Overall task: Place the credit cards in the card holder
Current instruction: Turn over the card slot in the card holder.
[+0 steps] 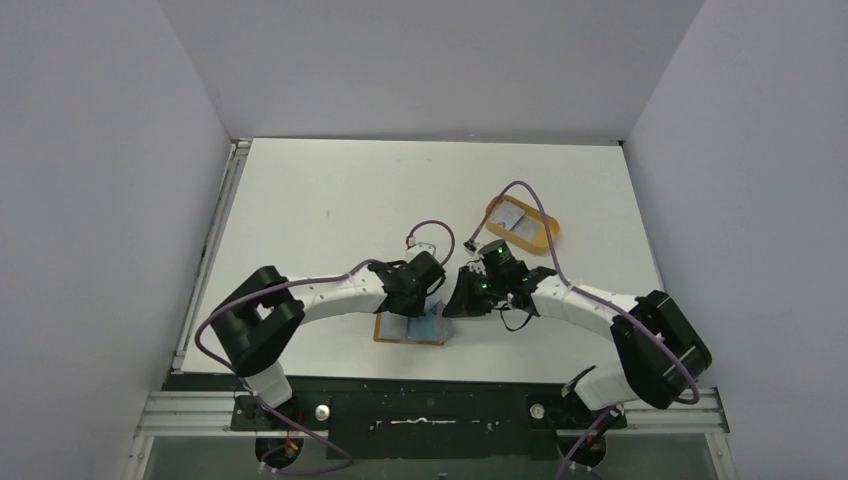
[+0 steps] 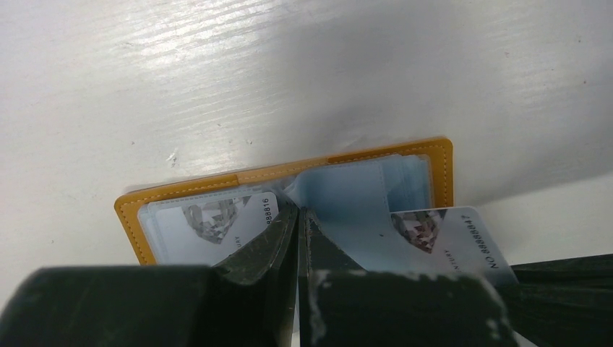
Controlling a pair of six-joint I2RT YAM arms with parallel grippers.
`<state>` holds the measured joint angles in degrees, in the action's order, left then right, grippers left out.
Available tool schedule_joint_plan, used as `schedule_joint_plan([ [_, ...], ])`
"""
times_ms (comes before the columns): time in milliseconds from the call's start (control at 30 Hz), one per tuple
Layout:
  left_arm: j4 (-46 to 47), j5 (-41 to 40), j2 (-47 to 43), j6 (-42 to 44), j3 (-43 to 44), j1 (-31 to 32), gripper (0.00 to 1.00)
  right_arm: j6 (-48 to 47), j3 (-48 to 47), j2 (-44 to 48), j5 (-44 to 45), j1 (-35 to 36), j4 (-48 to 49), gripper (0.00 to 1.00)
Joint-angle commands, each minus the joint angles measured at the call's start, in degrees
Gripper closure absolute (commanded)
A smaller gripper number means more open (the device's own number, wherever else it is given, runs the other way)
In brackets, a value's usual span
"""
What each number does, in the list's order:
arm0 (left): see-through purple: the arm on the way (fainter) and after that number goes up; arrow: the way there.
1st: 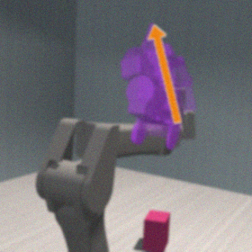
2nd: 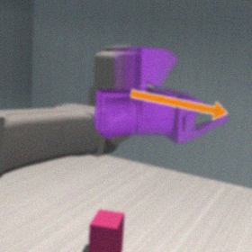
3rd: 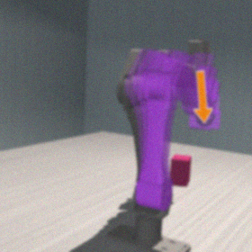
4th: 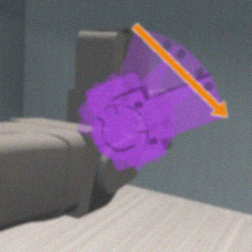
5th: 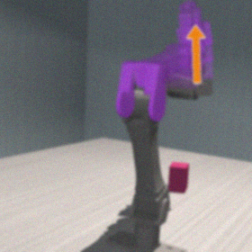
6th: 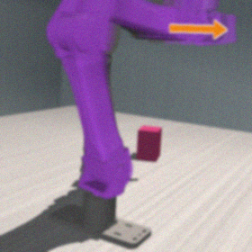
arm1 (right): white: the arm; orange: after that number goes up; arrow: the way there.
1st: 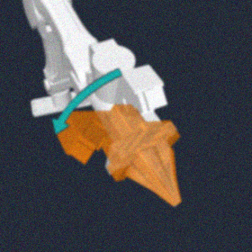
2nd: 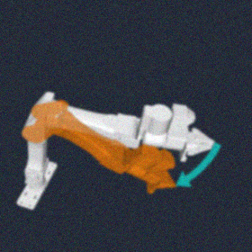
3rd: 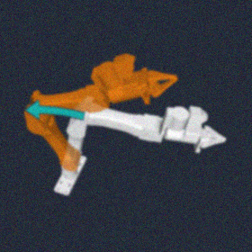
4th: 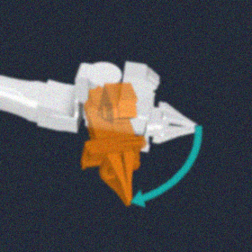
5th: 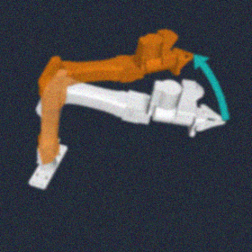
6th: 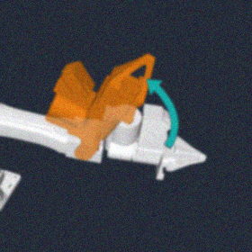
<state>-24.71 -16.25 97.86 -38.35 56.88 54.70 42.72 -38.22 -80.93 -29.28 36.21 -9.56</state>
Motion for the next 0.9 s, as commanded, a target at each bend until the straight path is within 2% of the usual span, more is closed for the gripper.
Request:
schedule_joint_plan([
  [0,-2.1,0.3,-1.4,0.1,-0.7,-0.4,1.0,0.4,-1.4,-2.0,-2.8,1.8,6.2,1.0],
  [200,-3.1,1.1,-2.8,-0.1,0.1,-0.6,0.99,1.7,-1.9,-5.2,-4.6,3.1,11.0,1.0],
  [300,-4.2,1.4,-5.3,-0.1,0.4,-1.0,0.74,2.1,-1.8,-5.8,-4.8,3.2,12.2,1.0],
  [400,-5.6,1.4,-8.6,0.2,0.6,-1.6,0.59,2.3,-2.0,-6.8,-5.1,3.3,13.0,1.0],
  [467,-6.4,1.6,-10.6,0.3,0.9,-2.1,0.53,2.5,-2.2,-7.4,-5.2,3.3,13.4,1.0],
  [700,-9.0,2.1,-17.1,-0.4,0.4,-4.0,0.47,3.2,-3.9,-8.6,-5.4,4.3,14.6,1.0],
  [867,-8.2,1.6,-23.3,-2.8,-4.4,-6.4,0.45,3.2,-6.5,-8.8,-5.6,5.7,14.5,1.0],
])
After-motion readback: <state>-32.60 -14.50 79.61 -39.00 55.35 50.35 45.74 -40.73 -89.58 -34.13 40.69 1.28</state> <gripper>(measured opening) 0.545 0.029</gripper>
